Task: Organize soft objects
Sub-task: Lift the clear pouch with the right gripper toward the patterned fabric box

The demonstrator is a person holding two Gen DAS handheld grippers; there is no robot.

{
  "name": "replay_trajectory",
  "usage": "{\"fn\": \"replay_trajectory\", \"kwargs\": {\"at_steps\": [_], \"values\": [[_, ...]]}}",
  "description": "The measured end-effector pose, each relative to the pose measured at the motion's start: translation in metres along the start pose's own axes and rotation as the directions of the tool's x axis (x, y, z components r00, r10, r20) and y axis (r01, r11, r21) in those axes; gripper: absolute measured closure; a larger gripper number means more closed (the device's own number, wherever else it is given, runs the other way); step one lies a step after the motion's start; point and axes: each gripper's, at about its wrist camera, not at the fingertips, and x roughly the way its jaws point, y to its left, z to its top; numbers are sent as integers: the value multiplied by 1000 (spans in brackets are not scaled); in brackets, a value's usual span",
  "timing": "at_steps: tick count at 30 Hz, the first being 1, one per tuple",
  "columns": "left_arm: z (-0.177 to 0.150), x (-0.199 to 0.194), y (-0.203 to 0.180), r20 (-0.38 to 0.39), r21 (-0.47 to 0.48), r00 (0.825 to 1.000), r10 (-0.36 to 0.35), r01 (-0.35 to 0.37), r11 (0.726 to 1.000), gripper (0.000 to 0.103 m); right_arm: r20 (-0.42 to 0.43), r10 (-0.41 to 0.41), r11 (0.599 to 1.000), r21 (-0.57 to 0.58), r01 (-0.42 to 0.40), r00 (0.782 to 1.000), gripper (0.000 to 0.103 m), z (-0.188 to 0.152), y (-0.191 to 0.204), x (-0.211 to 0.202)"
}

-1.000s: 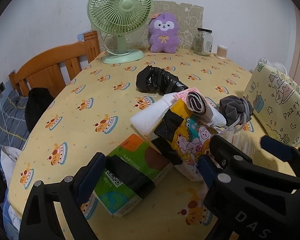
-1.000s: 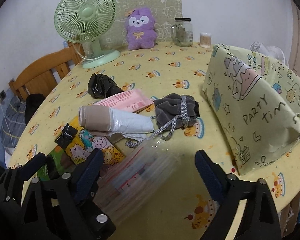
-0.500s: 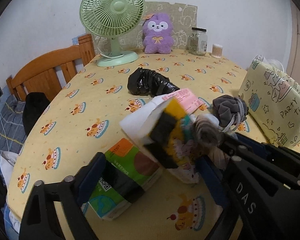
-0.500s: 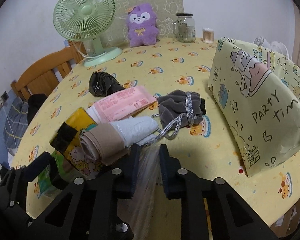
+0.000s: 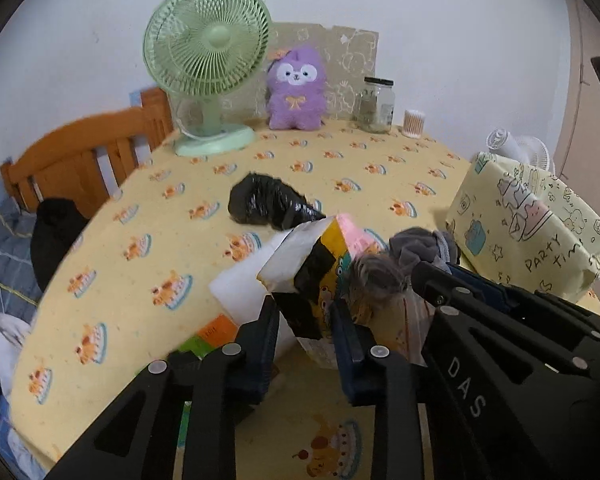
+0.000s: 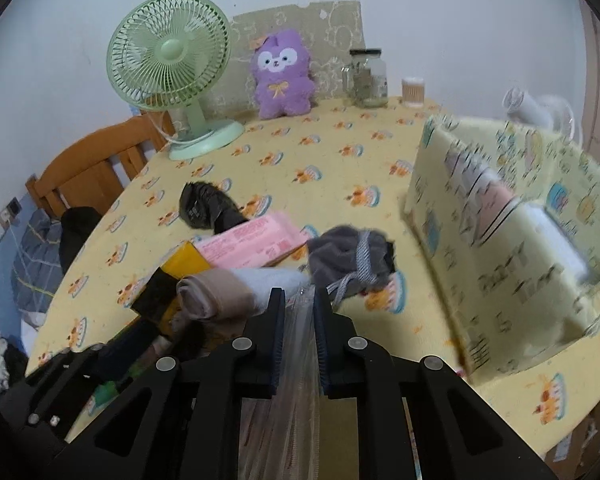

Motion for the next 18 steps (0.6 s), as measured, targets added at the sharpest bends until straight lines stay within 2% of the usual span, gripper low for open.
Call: {"fn": "replay_trajectory", "kwargs": {"at_steps": [7, 18], "values": [[14, -12, -4, 40, 3, 999, 14, -14, 1000, 83, 36, 13, 1000, -6, -12, 999, 86, 15, -2, -14], [40, -33, -6, 100, 4, 995, 27, -27, 1000, 84, 87, 35, 999, -36, -32, 996, 86, 41, 0, -39]]}}
